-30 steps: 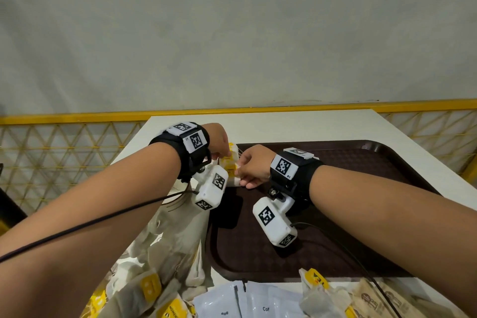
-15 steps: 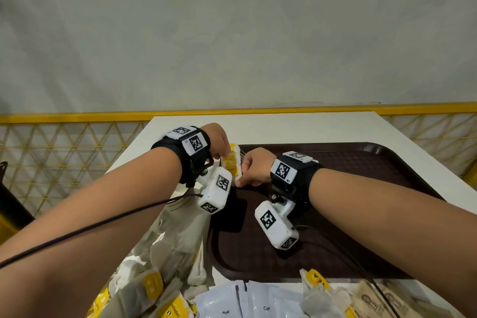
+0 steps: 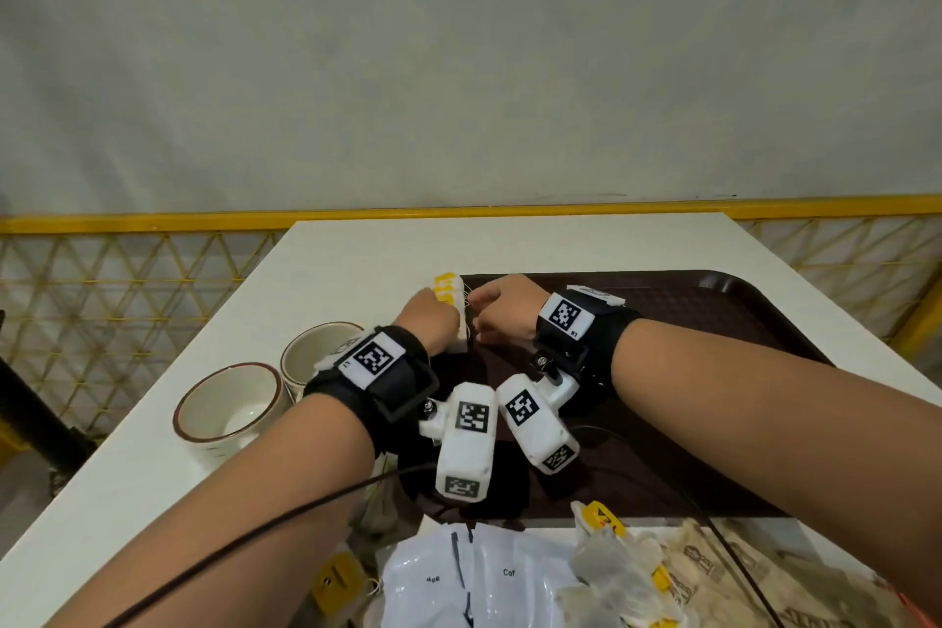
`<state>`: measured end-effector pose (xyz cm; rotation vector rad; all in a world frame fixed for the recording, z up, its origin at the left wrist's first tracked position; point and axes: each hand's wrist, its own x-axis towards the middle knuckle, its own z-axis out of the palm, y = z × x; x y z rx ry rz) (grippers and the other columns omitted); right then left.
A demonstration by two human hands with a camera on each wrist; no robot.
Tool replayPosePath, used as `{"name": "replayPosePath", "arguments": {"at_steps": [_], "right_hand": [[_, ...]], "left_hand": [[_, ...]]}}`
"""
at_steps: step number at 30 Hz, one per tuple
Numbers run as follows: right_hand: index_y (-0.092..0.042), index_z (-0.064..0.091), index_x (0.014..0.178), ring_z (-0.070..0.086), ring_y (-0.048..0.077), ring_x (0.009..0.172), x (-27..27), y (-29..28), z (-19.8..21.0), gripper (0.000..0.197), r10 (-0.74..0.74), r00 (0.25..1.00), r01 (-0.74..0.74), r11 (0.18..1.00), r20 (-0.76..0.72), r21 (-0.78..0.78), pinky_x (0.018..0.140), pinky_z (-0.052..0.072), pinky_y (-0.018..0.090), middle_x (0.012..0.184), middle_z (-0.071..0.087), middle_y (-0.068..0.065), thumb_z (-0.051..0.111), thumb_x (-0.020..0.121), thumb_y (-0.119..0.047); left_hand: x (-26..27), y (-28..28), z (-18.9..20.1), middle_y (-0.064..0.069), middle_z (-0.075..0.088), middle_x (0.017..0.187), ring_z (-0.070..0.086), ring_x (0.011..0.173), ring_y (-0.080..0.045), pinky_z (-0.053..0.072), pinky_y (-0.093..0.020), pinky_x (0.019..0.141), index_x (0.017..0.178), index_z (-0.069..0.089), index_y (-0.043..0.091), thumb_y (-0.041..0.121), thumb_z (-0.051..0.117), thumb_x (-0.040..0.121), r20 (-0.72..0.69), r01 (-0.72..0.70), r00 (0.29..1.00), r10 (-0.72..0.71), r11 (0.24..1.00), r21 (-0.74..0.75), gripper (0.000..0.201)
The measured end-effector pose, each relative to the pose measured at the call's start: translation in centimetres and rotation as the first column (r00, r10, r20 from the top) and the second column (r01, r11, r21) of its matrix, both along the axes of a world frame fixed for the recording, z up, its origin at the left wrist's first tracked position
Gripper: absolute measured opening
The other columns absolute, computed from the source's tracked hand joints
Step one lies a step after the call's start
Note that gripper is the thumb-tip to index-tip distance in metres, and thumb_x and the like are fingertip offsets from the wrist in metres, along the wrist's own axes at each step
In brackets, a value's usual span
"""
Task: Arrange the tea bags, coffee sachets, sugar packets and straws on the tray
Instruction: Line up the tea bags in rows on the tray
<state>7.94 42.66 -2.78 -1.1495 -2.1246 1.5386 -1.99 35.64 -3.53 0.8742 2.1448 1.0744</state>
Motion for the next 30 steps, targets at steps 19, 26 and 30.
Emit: {"name": "replayPosePath", "arguments": {"at_steps": [19,26,30], "right_hand": [[0.011,0.058,0.116,0.050,0.003,0.040,-1.7,0.8,-1.1,0.033,0.070,0.993,-0.086,0.979,0.092,0.183,0.036,0.030,0.010,0.099,0.061,0.025,0.040,0.088,0.008],[0.009,0.055,0.122,0.052,0.011,0.061,-2.3,2.2,-1.3,0.036,0.074,0.995,-0.076,0.997,0.059,0.023,0.059,0.046,0.020,0.078,0.058,0.006,0.051,0.087,0.003],[0.001,0.064,0.091,0.047,0.021,0.060,-2.9,2.9,-1.1,0.022,0.008,1.000,-0.008,0.999,0.006,0.032,0.061,0.041,0.034,0.066,0.051,0.008,0.043,0.087,0.007]], "left_hand": [[-2.0,1.0,-0.8,-0.022,0.028,0.151,0.041,0.130,-0.038,0.040,-0.047,0.105,0.151,0.007,0.006,-0.005,0.037,0.088,0.150,-0.016,0.989,0.008,0.998,0.053,0.071],[-3.0,2.0,-1.1,-0.013,0.019,0.157,0.033,0.137,-0.031,0.036,-0.045,0.109,0.151,0.007,0.009,-0.005,0.034,0.089,0.192,0.010,0.981,-0.030,0.994,0.107,0.070],[-3.5,2.4,-1.0,-0.011,0.018,0.157,0.035,0.136,-0.031,0.038,-0.046,0.107,0.152,0.006,0.010,-0.006,0.033,0.088,0.235,-0.017,0.972,-0.013,0.992,0.126,0.071]]}}
